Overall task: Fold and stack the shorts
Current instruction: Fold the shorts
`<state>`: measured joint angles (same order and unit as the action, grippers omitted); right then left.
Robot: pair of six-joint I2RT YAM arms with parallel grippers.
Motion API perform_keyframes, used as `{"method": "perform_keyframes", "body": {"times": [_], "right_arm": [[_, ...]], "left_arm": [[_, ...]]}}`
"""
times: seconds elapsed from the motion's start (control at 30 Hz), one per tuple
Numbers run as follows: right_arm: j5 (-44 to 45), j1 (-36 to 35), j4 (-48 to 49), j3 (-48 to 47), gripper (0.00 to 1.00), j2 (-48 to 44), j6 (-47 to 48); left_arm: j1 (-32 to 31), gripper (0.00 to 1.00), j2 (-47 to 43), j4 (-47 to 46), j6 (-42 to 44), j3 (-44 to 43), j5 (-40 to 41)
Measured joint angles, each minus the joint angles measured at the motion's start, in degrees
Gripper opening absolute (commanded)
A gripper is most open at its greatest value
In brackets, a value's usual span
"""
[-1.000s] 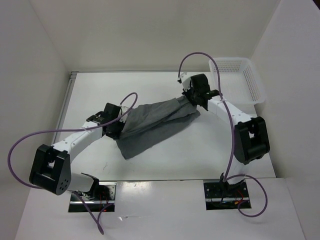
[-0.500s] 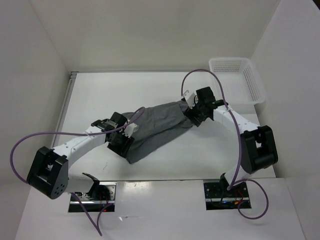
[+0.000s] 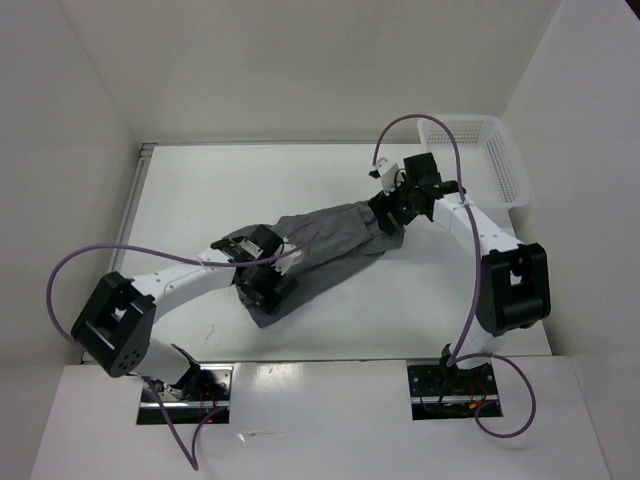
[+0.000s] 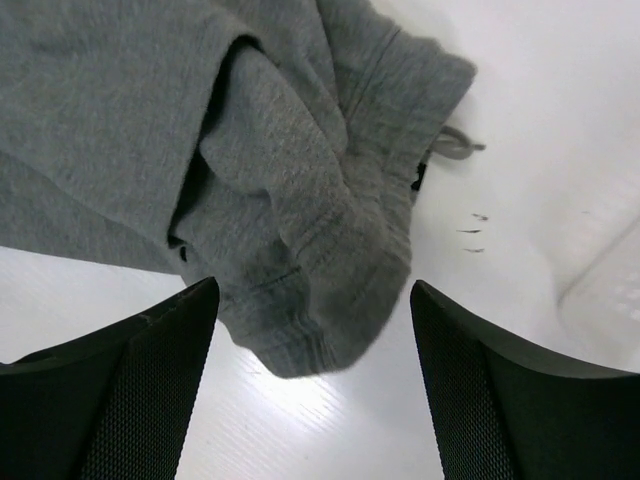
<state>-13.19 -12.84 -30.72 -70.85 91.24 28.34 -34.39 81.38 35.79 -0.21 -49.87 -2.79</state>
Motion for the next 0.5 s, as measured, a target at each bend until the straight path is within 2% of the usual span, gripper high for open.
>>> {"method": "perform_keyframes", "body": {"times": [0.07, 0.17, 0.2, 0.23, 0.3, 0.33, 0.37, 0.4, 0.43, 0.47, 0.5], "right_arm": [[-0.17, -0.02, 0.13, 0.02, 0.83, 2.43, -0.22], [0.09, 0.0, 0.39, 0.04, 0.83, 6.32, -0.42], [0.39, 0.0, 0.59, 0.04, 0.82, 7.34, -0.42], [0.59, -0.02, 0.79, 0.04, 0.79, 8.39, -0.42], [1.2, -0.02, 1.4, 0.11, 0.61, 9.79, -0.24], [1.75, -0.02, 1.77, 0.24, 0.53, 10.36, -0.22], [2.16, -0.02, 2.21, 0.61, 0.36, 10.6, 0.07], [2.51, -0.26, 2.62, 1.16, 0.27, 10.69, 0.7], [2.91, -0.55, 2.67, 1.68, 0.2, 10.69, 0.94], [3.17, -0.9, 2.67, 2.25, 0.14, 10.67, 1.64], [3.58, -1.53, 2.69, 2.95, 0.03, 10.62, 2.38]], "left_arm": [[-1.33, 1.0, 2.16, -1.51, 0.02, 0.68, 0.28], [-2.4, 0.89, 4.52, -3.26, 0.07, 2.6, 1.92], [-2.4, 0.71, 4.81, -3.76, 0.07, 3.32, 2.78], [-2.4, 0.6, 4.81, -4.22, 0.15, 3.78, 4.13], [-2.4, 0.43, 4.79, -4.83, 0.04, 3.93, 5.51], [-2.38, 0.25, 4.79, -5.05, 0.2, 3.98, 6.21], [-2.4, 0.18, 4.79, -5.29, -0.15, 4.02, 6.8], [-2.32, 0.13, 4.79, -5.64, -0.07, 4.15, 7.8], [-2.1, 0.0, 4.79, -5.92, -0.04, 4.26, 8.68], [-1.77, 0.0, 4.74, -6.1, -0.02, 4.28, 9.29], [-1.2, 0.0, 4.72, -6.56, -0.09, 4.42, 10.14]]}}
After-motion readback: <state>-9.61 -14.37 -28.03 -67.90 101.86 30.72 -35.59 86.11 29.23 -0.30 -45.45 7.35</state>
